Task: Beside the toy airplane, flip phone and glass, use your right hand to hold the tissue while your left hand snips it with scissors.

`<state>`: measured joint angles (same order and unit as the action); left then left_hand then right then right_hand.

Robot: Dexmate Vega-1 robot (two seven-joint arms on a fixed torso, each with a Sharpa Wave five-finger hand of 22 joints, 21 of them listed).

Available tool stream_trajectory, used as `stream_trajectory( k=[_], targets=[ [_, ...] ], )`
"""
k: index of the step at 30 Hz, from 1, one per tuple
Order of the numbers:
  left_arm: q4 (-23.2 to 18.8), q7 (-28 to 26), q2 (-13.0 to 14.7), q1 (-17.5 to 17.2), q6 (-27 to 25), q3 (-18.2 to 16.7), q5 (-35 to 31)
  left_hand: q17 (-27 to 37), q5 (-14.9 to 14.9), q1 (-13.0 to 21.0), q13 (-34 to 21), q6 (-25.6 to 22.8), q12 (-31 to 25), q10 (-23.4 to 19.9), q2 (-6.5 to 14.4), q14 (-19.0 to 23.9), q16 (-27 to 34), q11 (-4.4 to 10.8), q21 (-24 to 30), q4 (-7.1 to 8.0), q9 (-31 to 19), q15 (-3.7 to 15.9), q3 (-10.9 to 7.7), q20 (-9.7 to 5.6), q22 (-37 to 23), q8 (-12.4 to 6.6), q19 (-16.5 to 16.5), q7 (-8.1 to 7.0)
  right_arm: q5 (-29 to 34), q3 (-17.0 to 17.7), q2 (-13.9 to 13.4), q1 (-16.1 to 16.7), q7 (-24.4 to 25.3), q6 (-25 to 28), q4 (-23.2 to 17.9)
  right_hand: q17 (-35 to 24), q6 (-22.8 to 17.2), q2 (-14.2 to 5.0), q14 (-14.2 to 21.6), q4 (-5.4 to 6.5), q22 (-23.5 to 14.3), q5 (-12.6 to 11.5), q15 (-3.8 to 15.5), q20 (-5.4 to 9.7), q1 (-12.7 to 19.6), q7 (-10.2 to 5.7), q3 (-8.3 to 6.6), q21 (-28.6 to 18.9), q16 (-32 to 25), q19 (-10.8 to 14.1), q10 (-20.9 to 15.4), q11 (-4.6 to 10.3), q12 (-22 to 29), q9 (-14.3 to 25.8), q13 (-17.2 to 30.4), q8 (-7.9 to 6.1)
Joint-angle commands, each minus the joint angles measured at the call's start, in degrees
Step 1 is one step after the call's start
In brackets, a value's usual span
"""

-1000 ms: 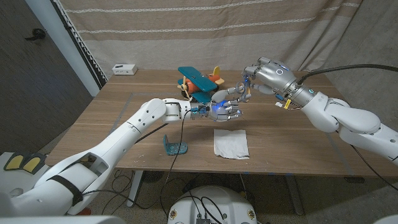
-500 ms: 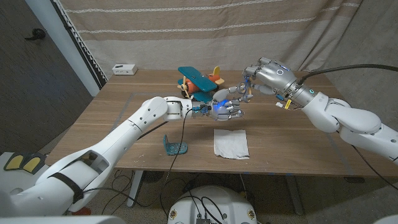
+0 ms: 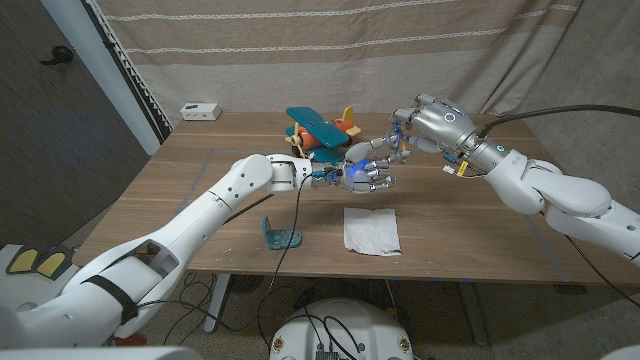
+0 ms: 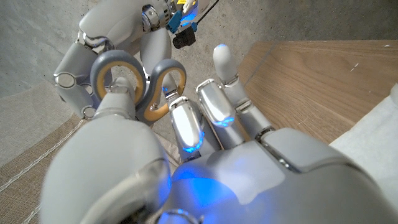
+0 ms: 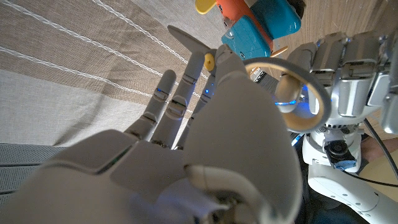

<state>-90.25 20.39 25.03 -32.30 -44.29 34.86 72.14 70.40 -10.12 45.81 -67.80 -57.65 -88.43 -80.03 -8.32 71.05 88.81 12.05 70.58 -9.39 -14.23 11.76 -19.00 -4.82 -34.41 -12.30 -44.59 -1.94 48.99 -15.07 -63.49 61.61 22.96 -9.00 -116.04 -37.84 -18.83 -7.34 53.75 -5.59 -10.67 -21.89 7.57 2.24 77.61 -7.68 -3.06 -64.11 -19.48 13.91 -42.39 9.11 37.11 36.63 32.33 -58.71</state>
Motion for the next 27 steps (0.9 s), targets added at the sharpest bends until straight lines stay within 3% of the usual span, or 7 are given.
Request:
stream_trajectory(
  k=[1,7,14,20,27],
  targets=[
    [-0.11,-3.49,-0.95,-0.74,-1.19,-1.02,1.77,0.2,-0.24,2.32,-0.98,-1.7,-1.07,-0.68,0.73,0.51,-0.07,-0.07,0.73,0.2,-0.88,-0.17,-1.81,-7.23,0.14,-0.57,0.76,-0.13,-0.28,-0.53,0.23,-0.75,-0.57,0.11,0.29,-0.05,0.0,-2.21,0.34,0.1,-0.11,-0.43,6.35,7.06,1.73,-0.37,-0.26,-0.5,0.27,-0.3,-4.37,3.07,0.54,0.03,9.71,-0.37],
    [-0.91,-6.79,-1.03,-1.59,-1.47,-1.91,2.99,0.17,-0.55,3.78,-2.12,-5.21,-1.71,-0.7,2.14,0.47,-0.29,0.04,1.49,0.45,-2.0,-0.16,-3.57,-7.26,0.23,-1.8,1.29,-0.32,-0.29,-0.83,0.35,-1.16,-0.8,0.07,0.39,-0.14,0.11,-2.21,0.42,0.11,-0.11,-0.42,6.35,7.07,1.7,-0.4,-0.25,-0.55,0.28,-0.31,-4.4,3.08,0.5,0.01,9.67,-0.38],
    [-1.59,-9.81,-1.28,-2.45,-1.28,-2.67,4.3,0.18,-0.85,5.84,-2.79,-11.39,-2.02,-0.69,3.15,0.21,-0.49,0.11,2.52,0.35,-5.43,-0.15,-6.54,-7.07,1.15,-4.79,2.28,-0.21,-0.52,-1.03,0.42,-1.49,-1.13,0.02,0.47,-0.21,0.07,-2.16,0.48,0.03,-0.1,-0.45,6.35,7.06,1.79,-0.33,-0.28,-0.61,0.33,-0.32,-4.42,3.08,0.47,0.05,9.77,-0.5],
    [-1.71,-11.48,-1.63,-2.88,-1.15,-3.03,5.42,0.14,-1.42,7.52,-2.8,-11.59,-1.98,-0.73,2.88,0.29,-0.65,0.11,3.46,-0.05,-8.79,-0.15,-8.19,-7.13,1.63,-6.47,2.63,-0.73,-0.57,-1.23,0.54,-1.62,-1.21,0.03,0.53,-0.2,-0.02,-2.17,0.4,0.14,-0.08,-0.46,6.36,7.03,1.62,-0.43,-0.25,-0.66,0.46,-0.28,-4.63,2.92,0.55,-0.14,9.92,-0.47],
    [-1.58,-11.58,-1.88,-3.15,-0.43,-3.09,5.89,0.07,-1.97,8.85,-2.79,-10.41,-1.75,-0.2,2.7,-0.08,-1.13,0.13,5.14,0.3,-14.89,-0.15,-10.19,-7.05,2.62,-9.34,3.8,-0.25,-0.6,-1.3,0.56,-1.69,-1.31,0.16,0.51,-0.33,-0.1,-2.15,0.58,0.06,-0.07,-0.49,6.35,7.04,1.71,-0.5,-0.31,-0.71,0.43,-0.26,-4.52,3.04,0.35,-0.29,9.85,-0.48]
  ],
)
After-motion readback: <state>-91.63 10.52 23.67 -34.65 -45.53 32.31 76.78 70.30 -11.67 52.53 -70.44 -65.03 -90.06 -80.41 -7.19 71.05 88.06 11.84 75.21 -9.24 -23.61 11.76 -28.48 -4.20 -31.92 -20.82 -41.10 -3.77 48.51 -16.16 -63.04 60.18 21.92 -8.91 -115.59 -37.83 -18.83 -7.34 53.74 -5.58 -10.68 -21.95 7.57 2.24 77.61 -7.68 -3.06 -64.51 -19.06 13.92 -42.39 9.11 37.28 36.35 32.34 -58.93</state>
